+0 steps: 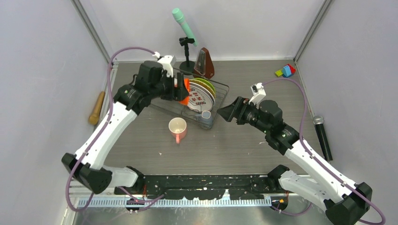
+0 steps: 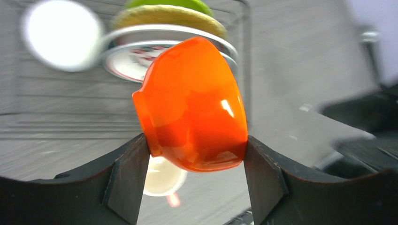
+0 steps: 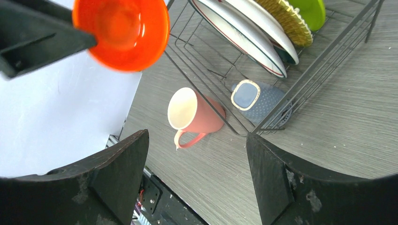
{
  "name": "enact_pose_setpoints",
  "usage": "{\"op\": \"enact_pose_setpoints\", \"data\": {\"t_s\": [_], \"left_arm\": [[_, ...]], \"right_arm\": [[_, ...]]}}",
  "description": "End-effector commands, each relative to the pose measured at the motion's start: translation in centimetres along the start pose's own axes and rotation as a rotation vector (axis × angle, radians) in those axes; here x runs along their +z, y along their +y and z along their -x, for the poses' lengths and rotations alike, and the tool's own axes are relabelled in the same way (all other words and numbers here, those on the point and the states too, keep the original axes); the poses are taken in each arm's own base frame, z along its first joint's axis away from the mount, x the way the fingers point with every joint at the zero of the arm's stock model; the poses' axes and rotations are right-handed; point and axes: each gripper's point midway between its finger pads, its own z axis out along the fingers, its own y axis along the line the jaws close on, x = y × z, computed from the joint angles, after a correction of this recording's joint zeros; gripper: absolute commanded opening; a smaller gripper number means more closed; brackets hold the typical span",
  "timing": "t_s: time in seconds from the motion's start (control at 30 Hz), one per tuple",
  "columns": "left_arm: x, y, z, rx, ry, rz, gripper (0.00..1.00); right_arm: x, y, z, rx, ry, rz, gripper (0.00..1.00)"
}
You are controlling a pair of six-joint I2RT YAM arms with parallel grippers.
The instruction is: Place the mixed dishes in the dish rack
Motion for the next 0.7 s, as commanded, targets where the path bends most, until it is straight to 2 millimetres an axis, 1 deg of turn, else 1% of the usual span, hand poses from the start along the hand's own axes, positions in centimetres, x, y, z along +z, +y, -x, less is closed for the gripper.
{"op": "enact_pose_setpoints", "data": {"t_s": [0.0,0.07,0.13,0.2,0.27,0.37,0.5,0.6,0.67], "left_arm": [[-0.6,8.0,2.4,0.180,0.021,0.456,0.00],[-0.9,10.4,3.1,0.240,0.032,0.603,0.00],[-1.2,12.4,3.7,0.292,0.038,0.720,0.00],[-1.3,13.7,4.1,0.334,0.040,0.805,0.00],[-0.8,14.6,4.5,0.354,0.043,0.845,0.00],[0.9,15.6,4.3,0.426,0.084,0.870,0.00],[4.0,16.7,3.6,0.530,0.127,0.857,0.00],[6.3,17.2,3.0,0.618,0.160,0.816,0.00],[7.4,17.5,2.7,0.660,0.167,0.795,0.00]], "right_arm": [[-1.0,0.7,2.2,-0.042,-0.078,-0.004,0.82],[-1.1,0.8,2.3,-0.046,-0.076,-0.003,0.82],[-1.2,1.0,2.2,-0.047,-0.068,0.003,0.82],[-1.3,1.1,2.2,-0.047,-0.060,0.009,0.82],[-1.4,1.3,2.0,-0.047,-0.051,0.013,0.82],[-1.6,1.3,1.9,-0.049,-0.042,0.016,0.82],[-1.7,1.5,1.9,-0.050,-0.042,0.020,0.81],[-1.7,1.5,1.9,-0.050,-0.042,0.018,0.81],[-1.7,1.4,1.9,-0.052,-0.039,0.015,0.81]]}}
